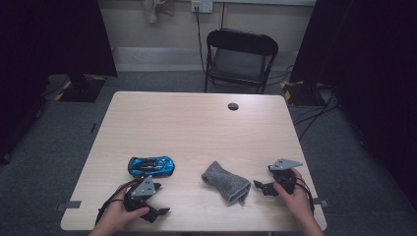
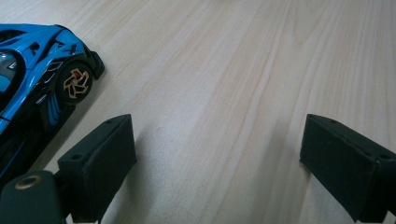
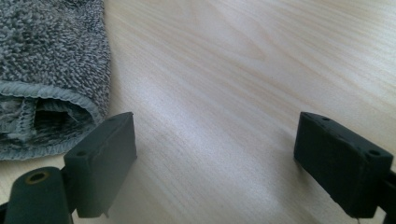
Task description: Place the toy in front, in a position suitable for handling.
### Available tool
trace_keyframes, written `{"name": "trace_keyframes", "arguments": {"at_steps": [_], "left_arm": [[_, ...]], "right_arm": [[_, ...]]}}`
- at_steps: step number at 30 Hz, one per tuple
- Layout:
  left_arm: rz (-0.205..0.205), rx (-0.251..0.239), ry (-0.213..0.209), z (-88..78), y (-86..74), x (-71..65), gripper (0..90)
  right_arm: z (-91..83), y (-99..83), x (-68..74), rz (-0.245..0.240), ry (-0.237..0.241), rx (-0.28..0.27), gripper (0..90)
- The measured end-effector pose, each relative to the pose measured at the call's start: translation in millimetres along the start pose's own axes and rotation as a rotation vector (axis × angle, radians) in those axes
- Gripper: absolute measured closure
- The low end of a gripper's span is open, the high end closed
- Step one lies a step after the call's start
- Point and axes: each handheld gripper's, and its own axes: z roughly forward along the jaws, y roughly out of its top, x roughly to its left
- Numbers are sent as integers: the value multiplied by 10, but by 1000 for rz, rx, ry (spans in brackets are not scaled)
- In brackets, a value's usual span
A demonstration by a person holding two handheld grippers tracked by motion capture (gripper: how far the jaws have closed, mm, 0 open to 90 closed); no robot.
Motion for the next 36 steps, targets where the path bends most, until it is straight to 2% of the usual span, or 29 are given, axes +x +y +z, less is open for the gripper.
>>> {"name": "trace_keyframes", "arguments": {"at_steps": [10, 15, 20, 23, 26, 30, 31, 32, 35, 36], "left_arm": [[-4, 0, 6, -5, -2, -2, 104], [-13, -9, 14, -33, -20, 1, 158], [-30, 15, 17, -87, -21, 14, 167], [-37, -3, 30, -167, 1, 39, 166], [-53, -22, 53, -267, 29, 70, 166], [-50, -45, 82, -386, 72, 122, 165], [-46, -60, 114, -450, 105, 183, 164], [-46, -65, 126, -477, 124, 221, 163], [-40, -31, 170, -531, 164, 357, 165], [-40, -38, 180, -530, 169, 405, 165]], "right_arm": [[0, 0, -2, -2, 1, 0, 124], [-1, -1, -5, -3, 3, 0, 124], [-2, -2, -8, -6, 6, -1, 124], [-2, -3, -11, -8, 9, -1, 124], [-2, -3, -11, -8, 9, -1, 124], [-2, -3, -11, -8, 9, -1, 124], [-2, -3, -11, -8, 9, -1, 124], [-3, -3, -11, -8, 8, -1, 124], [-2, -3, -11, -9, 9, -1, 124], [-2, -3, -11, -8, 9, -1, 124]]}}
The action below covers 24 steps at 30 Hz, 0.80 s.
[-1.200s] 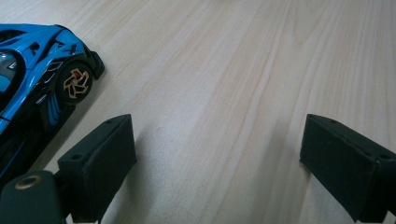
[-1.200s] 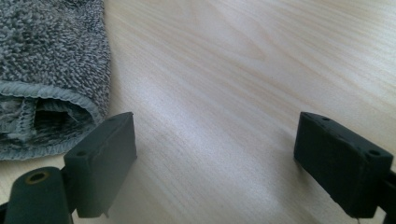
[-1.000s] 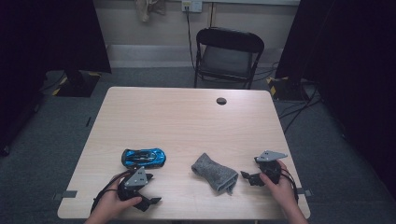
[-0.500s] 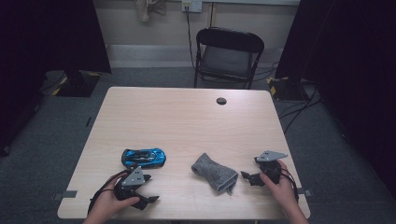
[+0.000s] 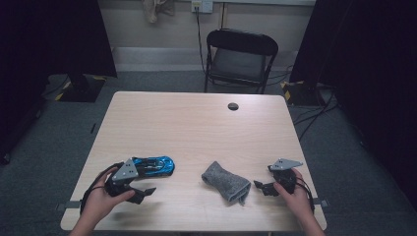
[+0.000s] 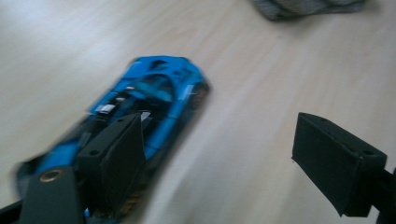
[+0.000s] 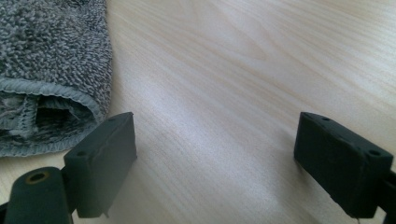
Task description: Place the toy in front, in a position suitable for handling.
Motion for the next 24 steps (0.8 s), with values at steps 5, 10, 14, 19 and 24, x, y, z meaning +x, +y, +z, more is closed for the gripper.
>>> {"name": "trace_keyframes", "arguments": {"at_steps": [5, 10, 14, 19, 24], "left_arm": [[14, 28, 32, 68, 26, 183, 166], [15, 35, 18, 195, 84, 315, 166], [11, 51, -9, 331, 134, 385, 166], [20, 62, -25, 441, 142, 444, 170], [45, 91, -45, 512, 138, 477, 170]], "right_arm": [[0, 0, 0, 0, 0, 0, 124], [0, 0, -1, 0, 1, 0, 123], [0, -1, -1, -1, 2, 0, 123], [-1, -1, -3, -2, 3, -1, 123], [-2, -2, -6, -4, 6, -1, 123]]}}
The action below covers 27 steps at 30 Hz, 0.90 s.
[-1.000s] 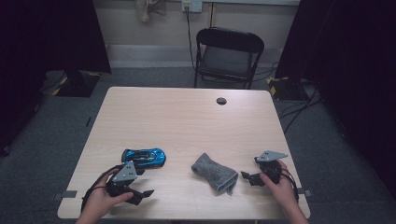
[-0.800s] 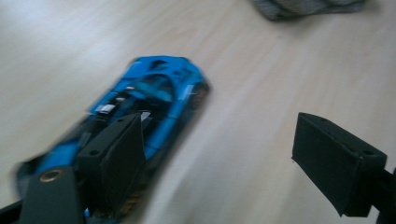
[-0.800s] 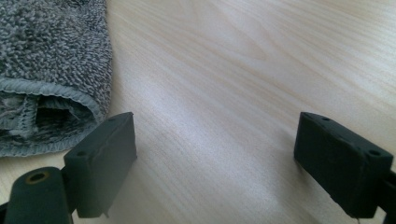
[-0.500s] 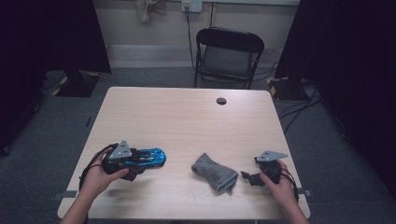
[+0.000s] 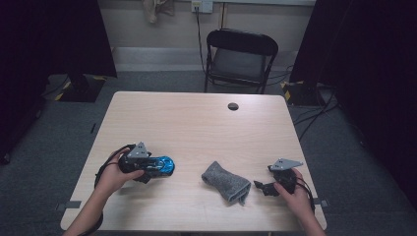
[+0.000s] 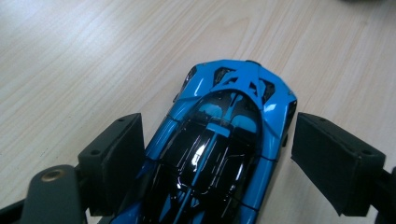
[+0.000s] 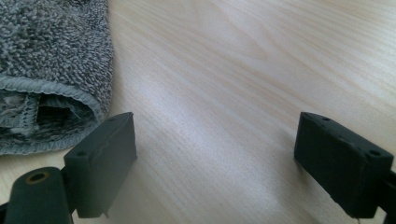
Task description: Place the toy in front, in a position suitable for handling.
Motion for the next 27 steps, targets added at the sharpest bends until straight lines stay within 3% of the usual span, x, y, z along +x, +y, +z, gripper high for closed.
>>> {"name": "trace_keyframes", "arguments": {"at_steps": [8, 16, 20, 27], "left_arm": [[-10, 2, -26, 64, -15, 43, 151], [17, 13, -51, 103, -28, 64, 140], [42, 47, -44, 162, -47, 68, 123], [-5, 36, -72, 202, -70, 108, 90]], "right_arm": [[-2, 0, -3, -2, 2, 1, 123], [-2, -1, -4, -3, 3, 1, 124], [-2, -1, -4, -3, 3, 1, 124], [-2, -1, -4, -3, 3, 1, 124]]}}
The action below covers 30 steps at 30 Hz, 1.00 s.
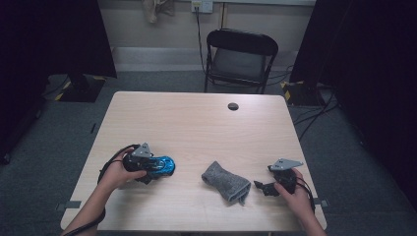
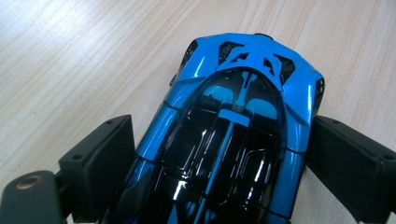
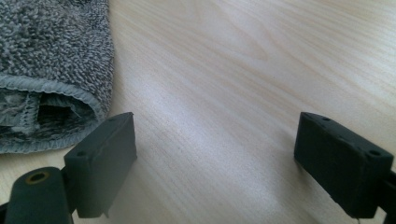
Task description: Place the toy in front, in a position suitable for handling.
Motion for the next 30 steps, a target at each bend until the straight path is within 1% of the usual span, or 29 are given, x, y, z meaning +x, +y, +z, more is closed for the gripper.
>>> {"name": "trace_keyframes", "arguments": {"at_steps": [4, 5, 8, 9, 11, 13, 15, 16, 17, 18, 19, 20, 21, 22, 26, 27, 30], "left_arm": [[1, 7, -5, 1, 7, 10, 88], [-5, 3, -8, 5, 9, 10, 88], [8, 5, -6, 2, 0, 5, 94], [19, 8, 0, 2, -5, 3, 99], [36, -5, 3, -2, -15, -2, 110], [36, -10, 7, -3, -19, -9, 116], [48, -15, -1, -6, -17, -12, 129], [64, -14, -4, -10, -11, -11, 142], [60, -11, -6, -8, -4, -14, 153], [71, -10, -6, -12, 1, -13, 158], [71, -10, -6, -12, 1, -13, 184], [91, -18, -11, -18, 3, -14, 184], [108, -22, -9, -25, 11, -21, 225], [82, -10, -6, -24, 29, -23, 243], [77, -15, -5, -27, 31, -22, 248], [63, -12, 1, -35, 30, -24, 250], [47, -15, 5, -39, 30, -27, 259]], "right_arm": [[0, 0, -1, -1, 1, 0, 124], [0, 0, -1, -1, 1, 0, 124], [0, 0, -1, -1, 1, 0, 124], [0, 0, -1, -1, 1, 0, 124], [0, -1, -1, -1, 1, 0, 124], [0, -1, -2, -2, 1, 0, 124], [0, -1, -2, -2, 1, 0, 124], [-1, -1, -2, -1, 1, 0, 124], [-1, -1, -1, -1, 1, 0, 124], [-1, -1, -2, -1, 1, 0, 124], [-1, -1, -2, -1, 1, 0, 124], [-1, -1, -2, -1, 1, 0, 124], [0, -1, -2, -2, 1, 0, 124], [-1, -1, -5, -2, 3, 0, 124], [-2, -2, -9, -3, 7, -1, 125], [-2, -2, -9, -4, 7, -1, 125], [-2, -2, -10, -5, 8, -1, 125]]}}
